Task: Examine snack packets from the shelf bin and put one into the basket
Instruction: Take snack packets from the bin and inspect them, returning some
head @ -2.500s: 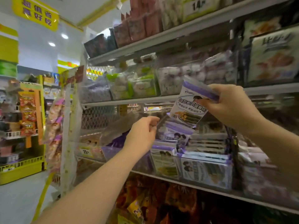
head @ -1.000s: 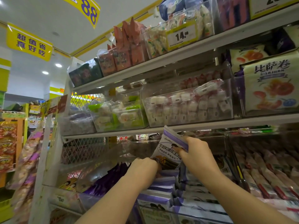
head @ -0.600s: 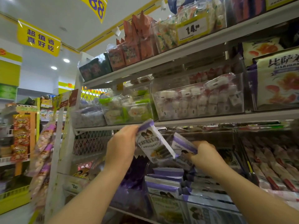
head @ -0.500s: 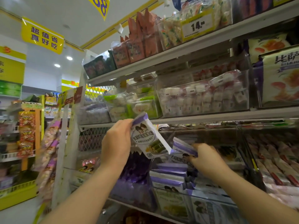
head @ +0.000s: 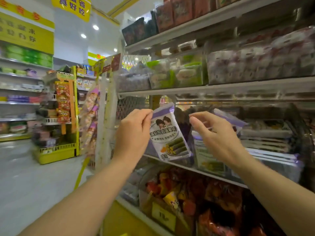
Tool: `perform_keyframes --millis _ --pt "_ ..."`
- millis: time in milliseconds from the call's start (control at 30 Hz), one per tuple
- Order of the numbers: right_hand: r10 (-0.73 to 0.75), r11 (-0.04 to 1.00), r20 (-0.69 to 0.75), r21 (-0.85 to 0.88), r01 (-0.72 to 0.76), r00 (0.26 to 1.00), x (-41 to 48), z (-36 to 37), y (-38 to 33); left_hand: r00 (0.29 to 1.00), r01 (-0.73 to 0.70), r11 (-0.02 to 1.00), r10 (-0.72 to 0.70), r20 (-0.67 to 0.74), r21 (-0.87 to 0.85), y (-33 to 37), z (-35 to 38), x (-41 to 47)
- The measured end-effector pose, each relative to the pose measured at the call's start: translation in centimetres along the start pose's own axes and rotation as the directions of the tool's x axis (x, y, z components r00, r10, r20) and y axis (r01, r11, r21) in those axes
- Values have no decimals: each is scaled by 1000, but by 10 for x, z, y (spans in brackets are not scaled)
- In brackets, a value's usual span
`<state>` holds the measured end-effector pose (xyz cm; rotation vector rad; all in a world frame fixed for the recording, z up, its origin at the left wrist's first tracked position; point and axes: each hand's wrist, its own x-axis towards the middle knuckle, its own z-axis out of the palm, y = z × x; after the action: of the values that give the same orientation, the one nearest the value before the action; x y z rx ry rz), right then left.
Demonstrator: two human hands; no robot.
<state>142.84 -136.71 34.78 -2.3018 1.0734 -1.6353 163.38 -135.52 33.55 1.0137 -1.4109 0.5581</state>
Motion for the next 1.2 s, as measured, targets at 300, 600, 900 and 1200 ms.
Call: perform_keyframes --millis 300,600,900,1200 --pt "158 799 388 490 -348 908 -60 120 -2 895 293 956 -269 355 -17 -48 -44 -88" --pt "344 347 636 597 -723 691 -98 207 20 493 870 395 -708 506 -296 -102 -58 -156" --pt "429 229 715 505 -832 552 -112 248 49 275 913 50 -809 520 -404 -126 -37 -182" --pt "175 372 872 372 -851 457 -119 230 71 209 824 -123 -842 498 -554 -128 -29 -181"
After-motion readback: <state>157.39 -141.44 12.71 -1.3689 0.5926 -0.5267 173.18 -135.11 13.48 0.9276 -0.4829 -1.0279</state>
